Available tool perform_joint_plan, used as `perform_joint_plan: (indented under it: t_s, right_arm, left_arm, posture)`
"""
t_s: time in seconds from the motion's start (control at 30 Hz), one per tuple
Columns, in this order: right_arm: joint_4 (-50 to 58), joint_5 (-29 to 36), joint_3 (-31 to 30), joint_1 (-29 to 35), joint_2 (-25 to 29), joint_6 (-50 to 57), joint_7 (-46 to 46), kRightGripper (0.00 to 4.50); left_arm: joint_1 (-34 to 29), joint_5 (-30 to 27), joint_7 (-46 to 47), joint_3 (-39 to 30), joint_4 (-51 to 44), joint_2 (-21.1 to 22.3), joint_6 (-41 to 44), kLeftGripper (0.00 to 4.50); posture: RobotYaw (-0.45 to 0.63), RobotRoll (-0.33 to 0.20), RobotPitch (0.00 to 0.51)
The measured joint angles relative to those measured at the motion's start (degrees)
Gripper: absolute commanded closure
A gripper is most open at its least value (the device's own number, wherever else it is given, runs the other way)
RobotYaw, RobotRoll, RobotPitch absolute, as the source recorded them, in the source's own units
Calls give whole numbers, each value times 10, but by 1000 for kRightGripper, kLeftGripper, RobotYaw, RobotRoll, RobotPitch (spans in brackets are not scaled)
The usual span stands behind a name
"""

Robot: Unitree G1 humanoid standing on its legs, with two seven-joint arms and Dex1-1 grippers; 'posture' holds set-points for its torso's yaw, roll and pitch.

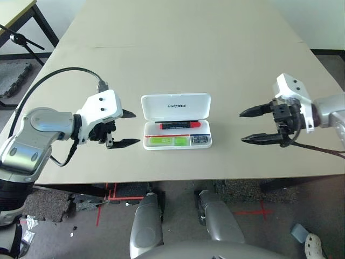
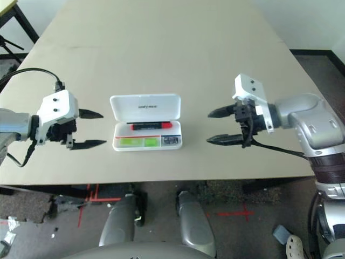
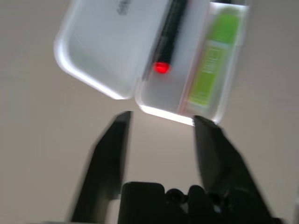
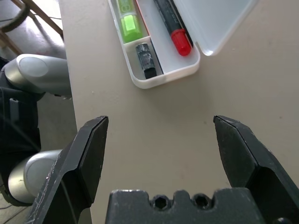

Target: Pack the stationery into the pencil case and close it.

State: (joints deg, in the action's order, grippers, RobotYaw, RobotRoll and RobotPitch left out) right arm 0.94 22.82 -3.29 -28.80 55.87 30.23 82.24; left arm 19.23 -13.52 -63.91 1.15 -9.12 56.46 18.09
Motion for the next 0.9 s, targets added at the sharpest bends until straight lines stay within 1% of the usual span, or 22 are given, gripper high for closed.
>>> perform_joint_plan:
  t_s: [0.03, 0.1, 0.13, 0.2, 0.37, 0.43, 0.6, 0.8, 0.9]
  right_arm:
    - [0, 1, 0, 0, 0, 0, -1, 0]
    - [0, 2, 0, 0, -1, 0, -3, 0]
    - [1, 2, 0, 1, -3, 0, -5, 0]
    - [5, 2, 0, 1, -8, 0, -12, 0]
    - [12, 2, 0, 2, -13, 0, -20, 0]
    - [12, 2, 0, 3, -14, 0, -21, 0]
    - [16, 2, -1, 10, -19, 0, -24, 0]
    - [23, 2, -4, 12, -28, 0, -30, 0]
    - [25, 2, -4, 13, -29, 0, -31, 0]
  left_arm:
    - [5, 13, 8, 1, 19, -4, -21, 3270]
    - [17, 50, 28, 7, 68, -15, -74, 4122]
    - [24, 62, 37, 11, 88, -22, -90, 4461]
    - [33, 81, 55, 16, 124, -47, -120, 4461]
    - [52, 102, 81, 24, 172, -86, -151, 4461]
    - [57, 107, 90, 24, 186, -98, -157, 4461]
    - [84, 116, 127, 24, 216, -149, -159, 4461]
    - [111, 130, 150, 38, 229, -182, -146, 4461]
    - [116, 135, 154, 44, 235, -189, -141, 4461]
  posture:
    - [-48, 0, 115]
    - [-50, 0, 112]
    - [-50, 0, 112]
    - [-53, 0, 107]
    - [-57, 0, 109]
    - [-57, 0, 112]
    - [-57, 0, 115]
    - [-59, 0, 120]
    - [-61, 0, 124]
